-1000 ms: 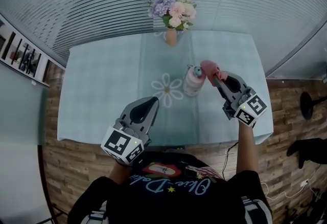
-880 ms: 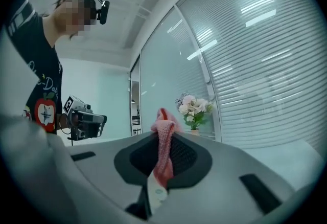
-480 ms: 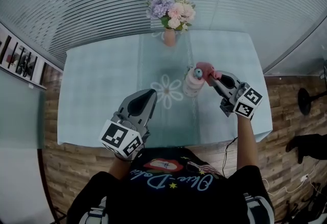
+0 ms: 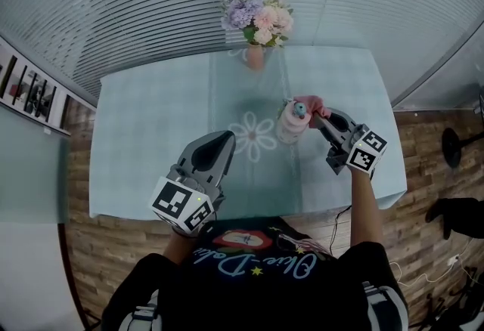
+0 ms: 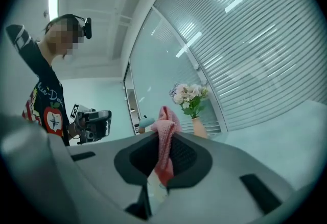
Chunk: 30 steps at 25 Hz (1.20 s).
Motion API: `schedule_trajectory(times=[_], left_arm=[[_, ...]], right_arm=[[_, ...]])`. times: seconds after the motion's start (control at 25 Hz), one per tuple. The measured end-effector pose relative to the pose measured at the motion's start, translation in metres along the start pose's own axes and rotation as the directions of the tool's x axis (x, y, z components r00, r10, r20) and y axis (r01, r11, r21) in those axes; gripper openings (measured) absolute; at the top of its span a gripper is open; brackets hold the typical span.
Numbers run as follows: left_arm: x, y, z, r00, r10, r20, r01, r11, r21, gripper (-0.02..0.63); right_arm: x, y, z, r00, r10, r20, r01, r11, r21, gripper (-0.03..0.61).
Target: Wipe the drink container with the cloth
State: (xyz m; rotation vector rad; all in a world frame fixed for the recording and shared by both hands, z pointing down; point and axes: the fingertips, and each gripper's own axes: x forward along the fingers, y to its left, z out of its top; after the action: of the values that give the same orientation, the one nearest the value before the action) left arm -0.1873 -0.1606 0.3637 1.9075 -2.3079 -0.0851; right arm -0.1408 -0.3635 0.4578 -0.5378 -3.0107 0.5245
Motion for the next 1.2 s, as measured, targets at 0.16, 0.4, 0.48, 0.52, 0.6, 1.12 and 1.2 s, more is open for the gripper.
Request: schedule_trajectory(times=[0.16,0.4,0.48,0.52,0.6,1.12,1.2], left_arm=[[-0.008,0.007,0.0,1.0,0.005,0.005,-0.005,1.0,-0.001,0.005],[-0.011,0.011,0.001,1.0,-0.012,0.006,0.012,1.0,-0.007,0.005],[-0.011,0.013,0.003,1.0,-0.019,0.008,0.019,1.0,-0.007,0.005],[-0.01,0.013,0.003,1.0,-0.022,0.009,0.023,1.0,-0.006,0.005],[-0.01,0.015,0.003,1.0,-0.029,0.009,0.029,1.0,-0.006,0.005],[0.009,0.019,0.001,0.995,-0.096,0.01,0.096,0.995,-0.019,0.005],[0.012,0.02,0.0,0.995,-0.103,0.007,0.103,0.995,-0.019,0.005]], right_arm=[[0.002,-0.005,-0.012,0.998,-0.046,-0.031,0.046,0.999,-0.002,0.023],[0.003,-0.009,-0.025,0.994,-0.097,-0.058,0.097,0.995,-0.004,0.023],[0.002,-0.012,-0.028,0.993,-0.105,-0.047,0.106,0.994,0.015,0.023],[0.002,-0.012,-0.028,0.993,-0.11,-0.043,0.111,0.994,0.023,0.023],[0.002,-0.013,-0.031,0.992,-0.122,-0.039,0.123,0.992,0.032,0.023],[0.001,-0.029,-0.072,0.955,-0.243,-0.167,0.257,0.964,0.07,0.023],[0.001,-0.032,-0.078,0.945,-0.26,-0.198,0.277,0.959,0.062,0.023]])
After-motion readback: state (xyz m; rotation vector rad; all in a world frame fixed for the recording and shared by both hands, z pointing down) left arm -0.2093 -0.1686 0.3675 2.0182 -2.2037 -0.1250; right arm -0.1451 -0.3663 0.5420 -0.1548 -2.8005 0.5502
